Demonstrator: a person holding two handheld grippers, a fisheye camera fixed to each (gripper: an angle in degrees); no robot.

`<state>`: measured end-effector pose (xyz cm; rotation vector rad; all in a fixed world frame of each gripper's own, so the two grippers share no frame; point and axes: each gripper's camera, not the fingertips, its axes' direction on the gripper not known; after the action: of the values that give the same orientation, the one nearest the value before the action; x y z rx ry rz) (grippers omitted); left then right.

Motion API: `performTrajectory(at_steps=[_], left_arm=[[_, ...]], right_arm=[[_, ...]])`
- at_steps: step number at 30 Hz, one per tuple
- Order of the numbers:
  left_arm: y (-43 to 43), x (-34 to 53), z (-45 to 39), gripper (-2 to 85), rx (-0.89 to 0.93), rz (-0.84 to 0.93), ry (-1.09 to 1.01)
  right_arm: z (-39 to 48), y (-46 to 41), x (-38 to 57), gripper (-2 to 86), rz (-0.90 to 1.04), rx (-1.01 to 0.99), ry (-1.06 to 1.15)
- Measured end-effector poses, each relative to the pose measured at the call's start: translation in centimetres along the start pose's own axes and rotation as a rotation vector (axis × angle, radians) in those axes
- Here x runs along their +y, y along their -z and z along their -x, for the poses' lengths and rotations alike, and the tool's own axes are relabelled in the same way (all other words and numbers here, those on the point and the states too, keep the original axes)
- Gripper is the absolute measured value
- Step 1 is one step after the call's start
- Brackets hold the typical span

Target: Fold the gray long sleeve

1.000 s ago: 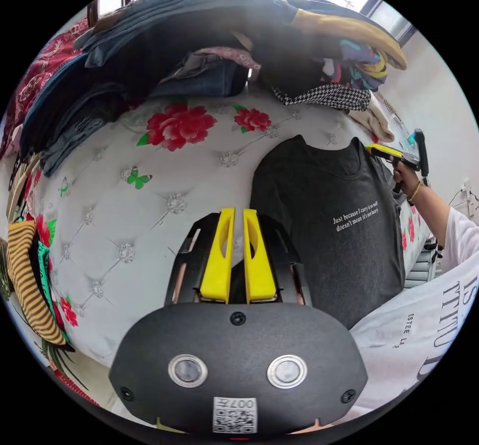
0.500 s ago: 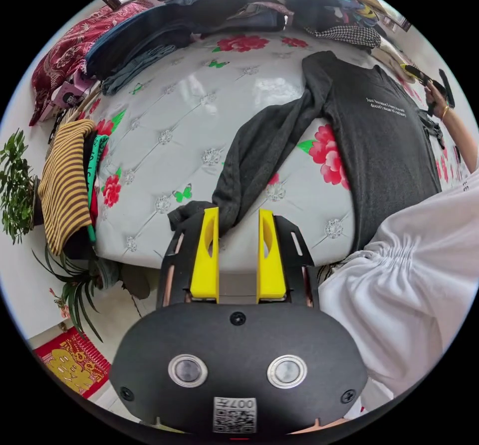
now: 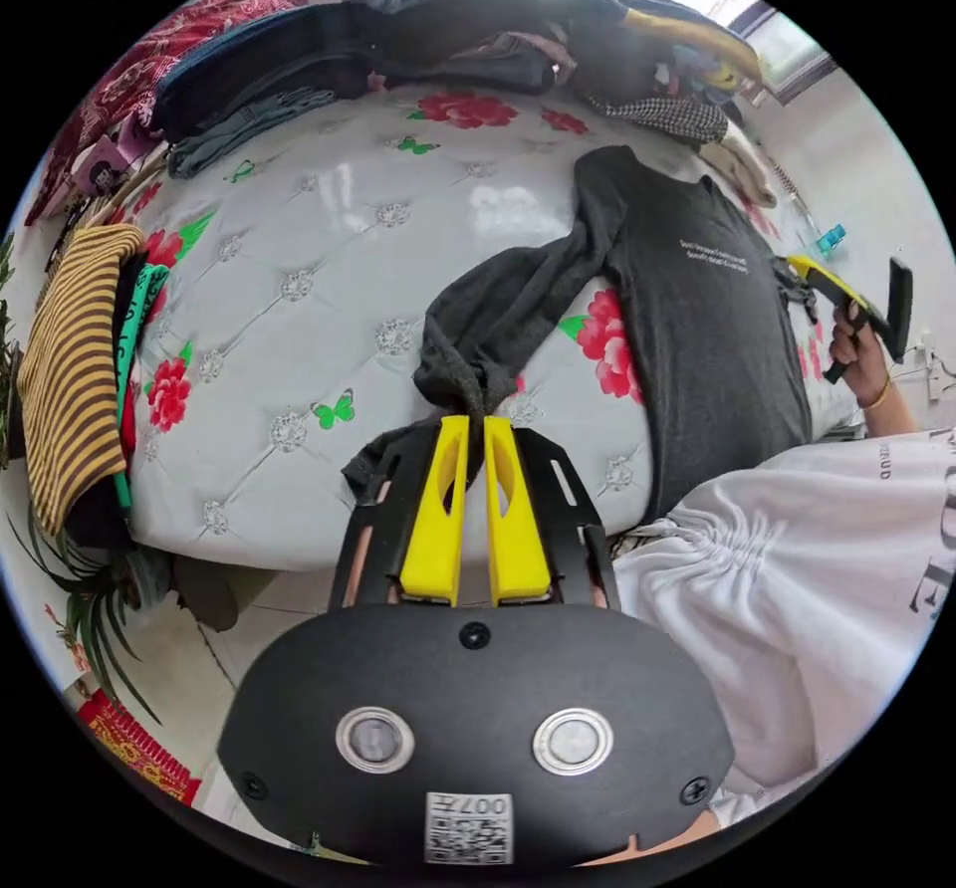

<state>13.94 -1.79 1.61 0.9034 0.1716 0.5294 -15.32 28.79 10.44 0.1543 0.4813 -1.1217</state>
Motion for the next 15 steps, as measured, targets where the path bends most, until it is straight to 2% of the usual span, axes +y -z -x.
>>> performTrajectory(at_steps=[5,10,15], left_arm=[[7.6,0.1,5.9,0.6,0.229,-0.155,0.104],[12.8,1.7,12.7,0.5,0.679,-0.371,0.267],[15.1,2.5,13.2,0.7,0.884,-0.470,0.303]], right_arm=[[7.3,-0.2,-3.4,2.3,-0.027,-0.118,0.140],[13.5,-1.3,-6.8,4.7,0.017,-0.226,0.252],[18.9,-2.6,-10.0,6.4,0.056,-0.276,0.347]])
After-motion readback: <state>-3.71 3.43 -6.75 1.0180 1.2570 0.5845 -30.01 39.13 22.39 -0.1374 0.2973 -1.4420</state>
